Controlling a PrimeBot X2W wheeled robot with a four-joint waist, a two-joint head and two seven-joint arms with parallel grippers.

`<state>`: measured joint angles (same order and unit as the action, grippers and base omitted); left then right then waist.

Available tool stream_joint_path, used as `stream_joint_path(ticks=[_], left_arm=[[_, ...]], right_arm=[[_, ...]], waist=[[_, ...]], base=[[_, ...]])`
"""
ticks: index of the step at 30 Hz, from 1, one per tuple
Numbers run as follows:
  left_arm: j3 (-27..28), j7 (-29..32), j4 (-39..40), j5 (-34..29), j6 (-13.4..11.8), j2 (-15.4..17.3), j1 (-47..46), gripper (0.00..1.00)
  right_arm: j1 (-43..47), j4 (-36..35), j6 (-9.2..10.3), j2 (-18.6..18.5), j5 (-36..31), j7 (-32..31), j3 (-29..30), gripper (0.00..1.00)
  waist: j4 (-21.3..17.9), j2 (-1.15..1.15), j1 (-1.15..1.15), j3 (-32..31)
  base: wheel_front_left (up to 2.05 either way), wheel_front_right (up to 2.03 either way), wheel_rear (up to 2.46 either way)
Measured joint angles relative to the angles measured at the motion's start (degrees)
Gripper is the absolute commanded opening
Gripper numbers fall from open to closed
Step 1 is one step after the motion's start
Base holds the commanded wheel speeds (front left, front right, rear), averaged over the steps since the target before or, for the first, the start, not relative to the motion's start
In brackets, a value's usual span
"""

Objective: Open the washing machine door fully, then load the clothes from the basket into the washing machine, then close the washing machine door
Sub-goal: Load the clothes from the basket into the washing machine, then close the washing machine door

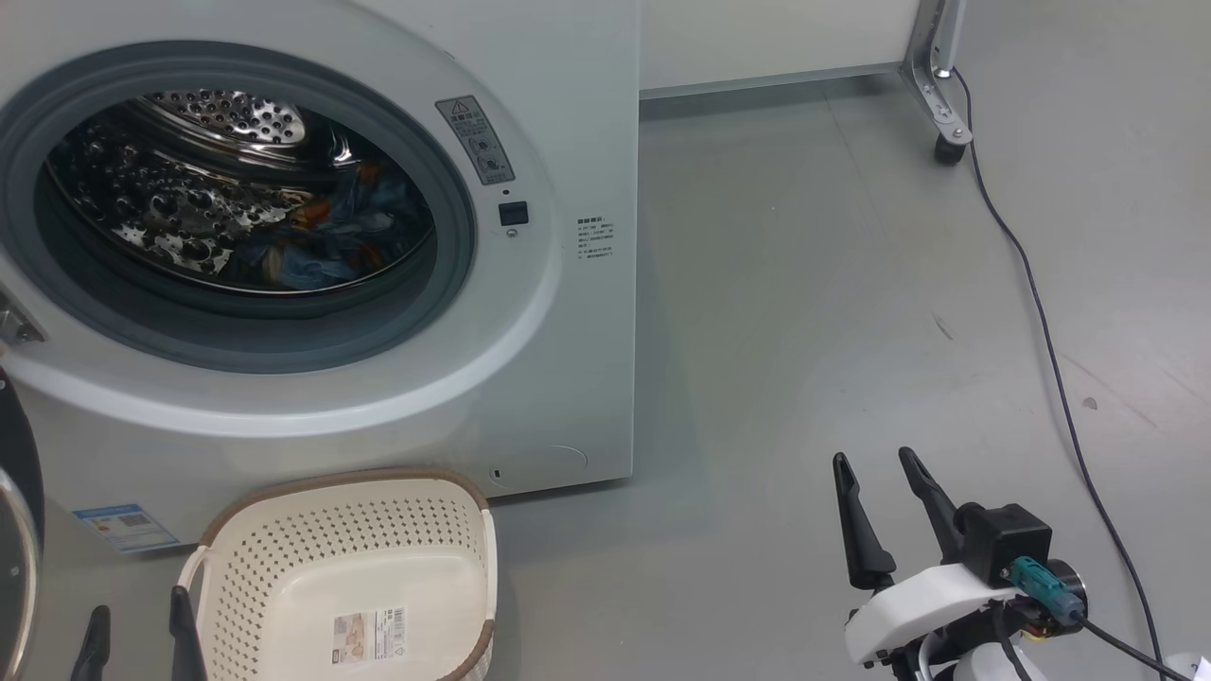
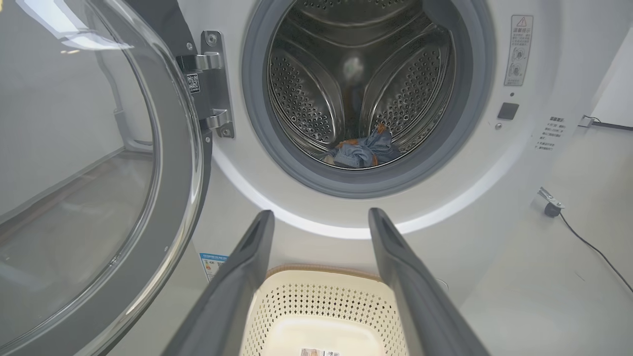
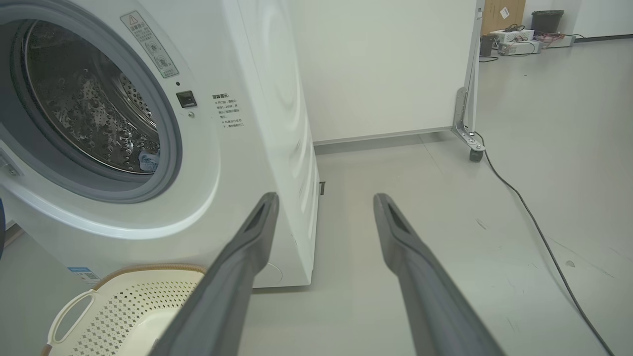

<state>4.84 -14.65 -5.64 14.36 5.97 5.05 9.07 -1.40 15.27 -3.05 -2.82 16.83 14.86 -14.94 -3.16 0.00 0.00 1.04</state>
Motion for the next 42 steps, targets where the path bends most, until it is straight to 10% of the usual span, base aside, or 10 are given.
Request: stream_joint_path(ticks=[42], left_arm=[[0.68, 0.0, 2.03, -2.67, 0.74, -1.51, 1.06, 1.0]], right_arm=[[1.08, -0.43, -1.02, 0.03, -1.2, 0.01, 1.26, 1.0]], waist=[[0.66, 0.0, 0.0, 0.01]], base=[[-0.22, 0.22, 0.0]])
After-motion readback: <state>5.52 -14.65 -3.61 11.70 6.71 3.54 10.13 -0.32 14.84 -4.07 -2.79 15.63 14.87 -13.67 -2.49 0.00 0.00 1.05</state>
